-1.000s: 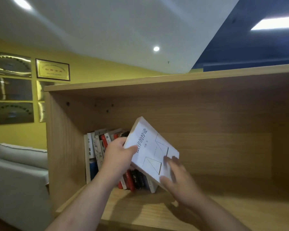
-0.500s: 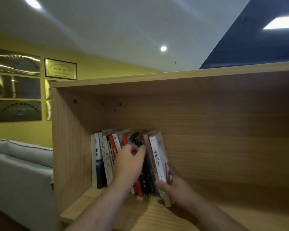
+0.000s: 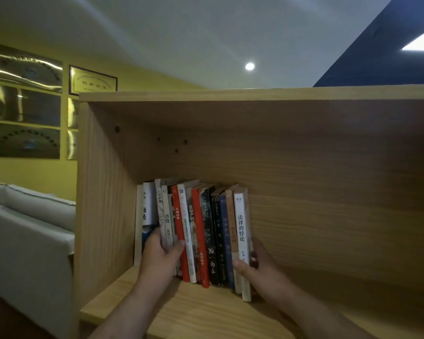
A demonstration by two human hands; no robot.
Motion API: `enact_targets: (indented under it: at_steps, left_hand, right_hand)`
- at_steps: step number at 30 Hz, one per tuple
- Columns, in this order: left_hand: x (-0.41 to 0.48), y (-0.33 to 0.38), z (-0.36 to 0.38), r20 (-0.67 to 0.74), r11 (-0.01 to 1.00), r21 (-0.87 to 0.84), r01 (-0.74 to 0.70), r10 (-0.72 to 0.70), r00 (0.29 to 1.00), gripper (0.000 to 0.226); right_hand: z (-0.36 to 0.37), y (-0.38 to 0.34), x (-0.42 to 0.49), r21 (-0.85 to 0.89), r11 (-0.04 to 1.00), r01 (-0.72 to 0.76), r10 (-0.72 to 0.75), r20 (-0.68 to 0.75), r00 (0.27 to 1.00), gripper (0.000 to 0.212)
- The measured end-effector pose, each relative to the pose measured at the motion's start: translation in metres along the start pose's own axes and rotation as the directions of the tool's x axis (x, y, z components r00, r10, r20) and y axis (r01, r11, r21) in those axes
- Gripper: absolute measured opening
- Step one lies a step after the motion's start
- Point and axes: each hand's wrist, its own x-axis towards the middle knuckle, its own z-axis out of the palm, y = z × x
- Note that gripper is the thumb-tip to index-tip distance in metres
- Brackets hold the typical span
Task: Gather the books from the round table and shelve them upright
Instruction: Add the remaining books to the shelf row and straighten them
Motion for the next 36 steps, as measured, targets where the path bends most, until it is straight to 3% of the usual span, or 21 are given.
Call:
enact_targets:
  at_steps: [5, 6, 8, 10, 12, 16, 19, 21, 25, 27, 29, 32, 34, 36]
  left_hand:
    - [0.006, -0.007, -0.002, -0.085, 0.989, 0.147, -0.021, 0.034, 0.996, 0.044]
    - [0.004, -0.006, -0.002, -0.121, 0.970, 0.241, -0.017, 0.048, 0.992, 0.045]
    - [-0.004, 0.003, -0.002, -0.208, 0.836, 0.548, 0.022, 0.111, 0.972, 0.052]
    - [-0.012, 0.009, -0.006, -0.238, 0.735, 0.678, 0.011, 0.206, 0.949, 0.066]
    - [-0.012, 0.014, -0.012, -0.207, 0.758, 0.649, -0.063, 0.256, 0.944, 0.072]
    - [0.014, 0.044, -0.032, -0.176, 0.762, 0.641, -0.097, 0.269, 0.947, 0.050]
    - [0.042, 0.070, -0.042, -0.130, 0.790, 0.611, -0.049, 0.161, 0.978, 0.040]
    - [0.052, 0.081, -0.045, -0.085, 0.844, 0.537, 0.001, 0.053, 0.995, 0.046]
    - [0.053, 0.091, -0.044, -0.066, 0.899, 0.416, 0.136, -0.120, 0.991, 0.056]
    - [0.054, 0.087, -0.045, -0.108, 0.839, 0.531, 0.114, -0.066, 0.992, 0.054]
    - [0.050, 0.084, -0.046, -0.141, 0.731, 0.681, 0.043, 0.073, 0.987, 0.048]
    - [0.037, 0.084, -0.048, -0.127, 0.500, 0.865, -0.046, 0.308, 0.943, 0.034]
    - [0.030, 0.087, -0.049, -0.114, 0.341, 0.939, -0.036, 0.409, 0.905, 0.028]
    - [0.027, 0.091, -0.048, -0.116, 0.290, 0.957, -0.017, 0.438, 0.892, 0.025]
  right_hand:
    - [0.024, 0.000, 0.010, 0.010, 0.998, 0.054, -0.054, -0.002, 0.999, 0.078]
    - [0.027, 0.003, 0.012, -0.021, 0.998, 0.056, -0.056, -0.007, 0.998, 0.082]
    - [0.029, 0.009, 0.016, -0.085, 0.995, 0.054, -0.057, -0.029, 0.998, 0.088]
    - [0.028, 0.012, 0.018, -0.097, 0.994, 0.058, -0.062, -0.040, 0.997, 0.090]
    - [0.027, 0.013, 0.019, -0.094, 0.994, 0.059, -0.062, -0.026, 0.998, 0.094]
    - [0.025, 0.014, 0.021, -0.047, 0.998, 0.042, -0.042, -0.002, 0.999, 0.099]
    - [0.024, 0.015, 0.020, -0.050, 0.997, 0.053, -0.053, 0.008, 0.999, 0.109]
    - [0.023, 0.015, 0.020, -0.053, 0.997, 0.052, -0.051, 0.018, 0.999, 0.123]
    - [0.023, 0.016, 0.021, -0.042, 0.998, 0.039, -0.038, 0.028, 0.999, 0.128]
    - [0.023, 0.016, 0.021, -0.044, 0.998, 0.038, -0.037, 0.029, 0.999, 0.129]
    - [0.022, 0.015, 0.019, -0.046, 0.998, 0.039, -0.038, 0.030, 0.999, 0.130]
    - [0.022, 0.013, 0.018, -0.043, 0.999, 0.033, -0.032, 0.036, 0.999, 0.134]
    - [0.022, 0.014, 0.019, -0.038, 0.999, 0.030, -0.028, 0.038, 0.999, 0.134]
    - [0.022, 0.015, 0.021, -0.039, 0.999, 0.033, -0.032, 0.035, 0.999, 0.133]
